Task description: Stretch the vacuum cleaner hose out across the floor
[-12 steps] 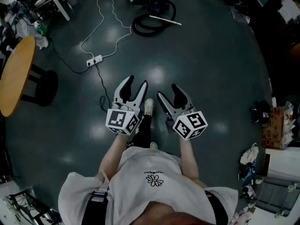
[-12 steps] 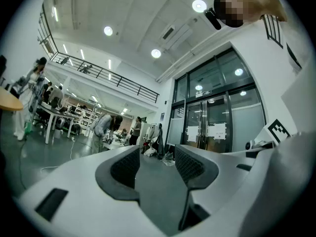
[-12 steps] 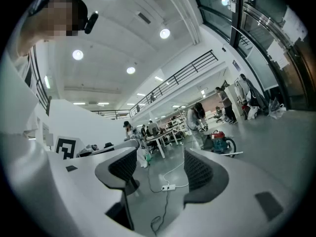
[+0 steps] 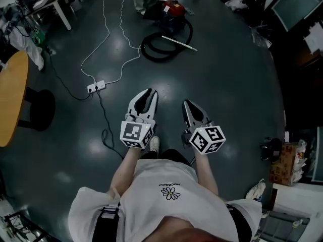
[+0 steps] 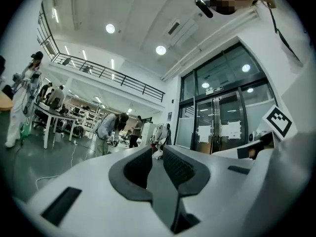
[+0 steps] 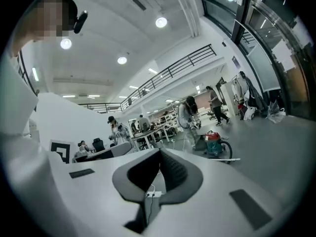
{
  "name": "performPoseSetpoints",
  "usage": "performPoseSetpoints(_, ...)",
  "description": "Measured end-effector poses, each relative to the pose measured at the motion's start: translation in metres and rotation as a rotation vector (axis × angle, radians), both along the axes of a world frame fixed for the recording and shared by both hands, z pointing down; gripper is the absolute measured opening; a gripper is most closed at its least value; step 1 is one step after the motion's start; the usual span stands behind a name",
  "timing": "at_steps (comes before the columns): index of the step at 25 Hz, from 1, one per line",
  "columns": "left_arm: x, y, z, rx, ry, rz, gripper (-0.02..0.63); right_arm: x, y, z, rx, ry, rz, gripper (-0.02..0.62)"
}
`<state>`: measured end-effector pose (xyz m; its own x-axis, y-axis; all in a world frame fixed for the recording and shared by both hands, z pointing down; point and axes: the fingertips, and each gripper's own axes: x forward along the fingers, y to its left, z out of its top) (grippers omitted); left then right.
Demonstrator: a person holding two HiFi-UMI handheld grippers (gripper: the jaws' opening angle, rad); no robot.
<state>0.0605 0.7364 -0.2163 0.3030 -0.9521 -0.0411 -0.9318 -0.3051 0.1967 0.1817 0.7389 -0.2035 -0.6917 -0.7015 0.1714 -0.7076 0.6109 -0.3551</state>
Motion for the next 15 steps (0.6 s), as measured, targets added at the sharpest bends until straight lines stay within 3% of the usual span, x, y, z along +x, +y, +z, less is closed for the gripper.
performPoseSetpoints(5,-0.021,-0.072,0.002,-0.022,-0.027,0.009,0.009,-0.028,-0.061,0.015,-0.057,0.026,-0.066,0.015)
performPoseSetpoints(10,-0.032,-0.158,0.031,-0.09,-0.018,0.011,0.008,-0.035,-0.145,0.039,-0.097,0.022,-0.053,0.016)
performPoseSetpoints(15,-0.036,-0.276,0.066,-0.154,-0.039,0.016,0.009,-0.027,-0.273,0.071,-0.137,0.001,-0.01,0.017)
